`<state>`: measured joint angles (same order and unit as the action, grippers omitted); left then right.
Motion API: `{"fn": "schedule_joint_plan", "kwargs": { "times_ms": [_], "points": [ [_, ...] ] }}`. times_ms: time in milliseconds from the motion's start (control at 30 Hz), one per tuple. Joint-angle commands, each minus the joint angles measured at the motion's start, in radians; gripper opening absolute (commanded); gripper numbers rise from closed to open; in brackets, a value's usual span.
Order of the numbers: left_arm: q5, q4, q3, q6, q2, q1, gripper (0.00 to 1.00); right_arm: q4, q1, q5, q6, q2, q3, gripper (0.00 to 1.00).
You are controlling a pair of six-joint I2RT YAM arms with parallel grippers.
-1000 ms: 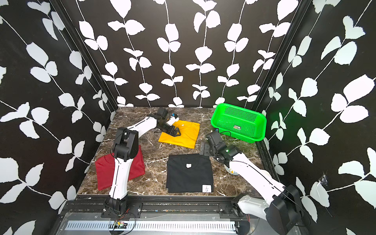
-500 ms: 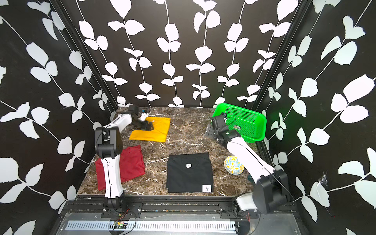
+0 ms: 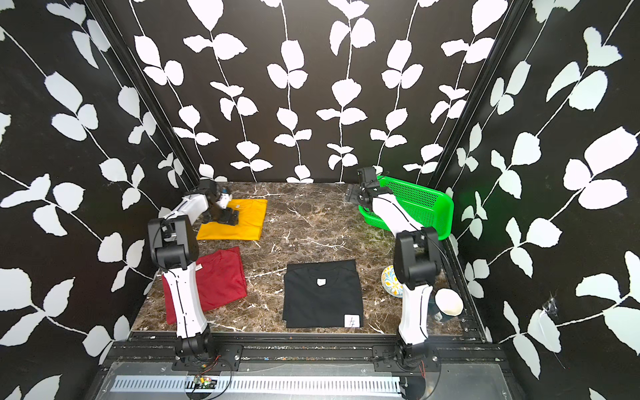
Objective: Put the folded t-shirts into the basket
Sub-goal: Move the T-shirt to the corner of the board, then move the bin to the center of the board.
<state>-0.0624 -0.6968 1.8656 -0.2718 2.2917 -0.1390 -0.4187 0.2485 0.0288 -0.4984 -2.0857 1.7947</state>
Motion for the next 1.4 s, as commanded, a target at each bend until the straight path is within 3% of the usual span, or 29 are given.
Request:
{"fn": "schedule_joint_plan", "kwargs": {
  "times_ms": [0,367,533,700,900,1133,1200,1367],
  "points": [
    [-0.008,-0.029,-0.057,-0.006,-0.081,-0.027,0.98,-0.049,-0.002,-0.074,0.054,-0.085,0.116,0.99],
    [-0.175,-0.007,-0.29,0.017,-0.443,-0.034,0.98,-0.015,0.101,-0.365,0.196,-0.118,0.129,0.99],
    [-0.269,-0.01,-0.387,0.043,-0.576,-0.035,0.98,-0.02,0.23,-0.376,0.241,-0.136,0.132,0.98],
    [-0.335,-0.003,-0.489,0.054,-0.671,-0.035,0.98,0.057,0.358,-0.404,0.181,-0.163,0.136,0.98],
    [-0.37,0.033,-0.599,0.041,-0.732,-0.034,0.98,0.09,0.491,-0.343,0.155,-0.134,0.16,0.98],
    [-0.451,0.043,-0.662,0.014,-0.762,-0.02,0.97,0.155,0.518,-0.335,0.082,0.085,0.019,0.98],
    [-0.465,0.065,-0.701,-0.004,-0.799,0.014,0.97,0.147,0.518,-0.261,0.056,0.184,-0.065,0.98],
    [-0.48,0.147,-0.839,-0.135,-0.918,0.212,0.97,-0.017,0.517,0.015,0.0,0.467,-0.318,0.98]
  ]
}}
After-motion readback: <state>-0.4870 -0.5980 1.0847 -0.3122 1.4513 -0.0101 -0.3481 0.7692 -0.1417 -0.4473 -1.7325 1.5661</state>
